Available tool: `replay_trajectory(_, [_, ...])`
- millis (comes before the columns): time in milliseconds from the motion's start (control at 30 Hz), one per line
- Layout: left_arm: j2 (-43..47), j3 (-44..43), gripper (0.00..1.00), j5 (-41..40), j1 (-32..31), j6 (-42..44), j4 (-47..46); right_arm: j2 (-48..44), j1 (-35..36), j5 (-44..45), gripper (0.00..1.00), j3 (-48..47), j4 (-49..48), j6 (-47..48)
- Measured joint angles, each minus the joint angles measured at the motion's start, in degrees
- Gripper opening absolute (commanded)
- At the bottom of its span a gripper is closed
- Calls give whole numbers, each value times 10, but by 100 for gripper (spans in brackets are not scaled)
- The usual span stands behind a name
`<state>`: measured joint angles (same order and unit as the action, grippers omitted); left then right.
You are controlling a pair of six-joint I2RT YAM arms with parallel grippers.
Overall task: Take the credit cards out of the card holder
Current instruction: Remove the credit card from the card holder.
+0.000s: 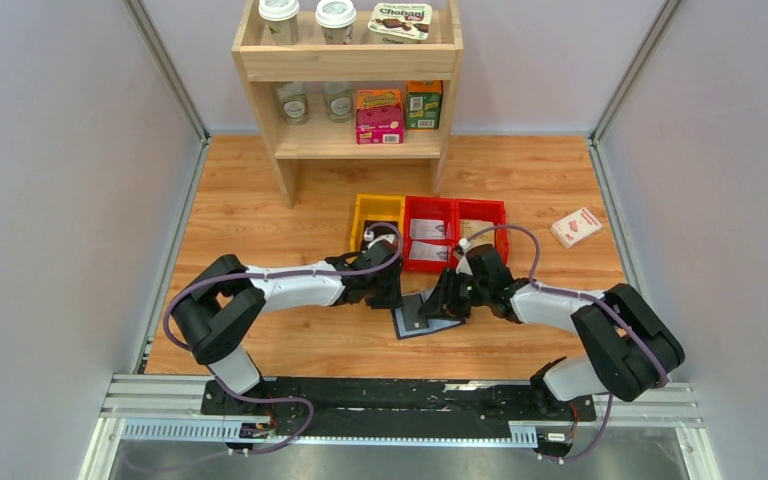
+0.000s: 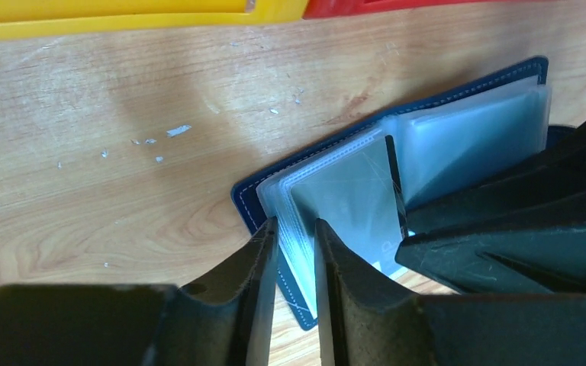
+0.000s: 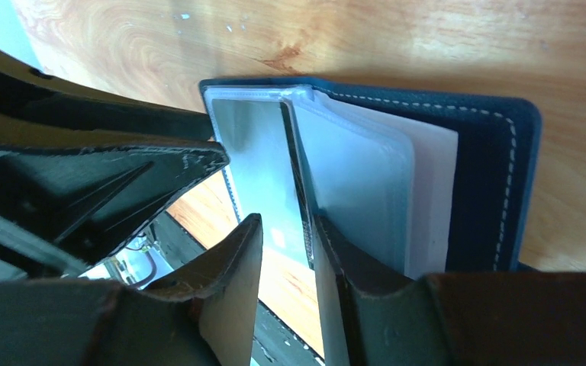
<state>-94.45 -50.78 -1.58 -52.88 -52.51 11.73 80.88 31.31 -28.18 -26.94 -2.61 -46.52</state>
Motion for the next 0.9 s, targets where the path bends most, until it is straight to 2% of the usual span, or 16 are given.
replay_trajectory(167, [-3,2,18,-5,2,-1,-2,11,0,-20,33,17,-46,-18])
replay_trajectory(533, [1,18,0,-11,10,-1,-35,24,0,-48,19,28,-93,-40])
replay_trajectory(600, [2,23,0,-7,12,-2,-43,24,0,-47,17,30,-97,-43])
replay_trajectory(800, [5,32,0,7,18,0,-59,21,0,-35,1,39,-109,-54])
replay_trajectory(900, [7,39,0,10,20,1,-68,19,0,-29,0,43,-115,-63])
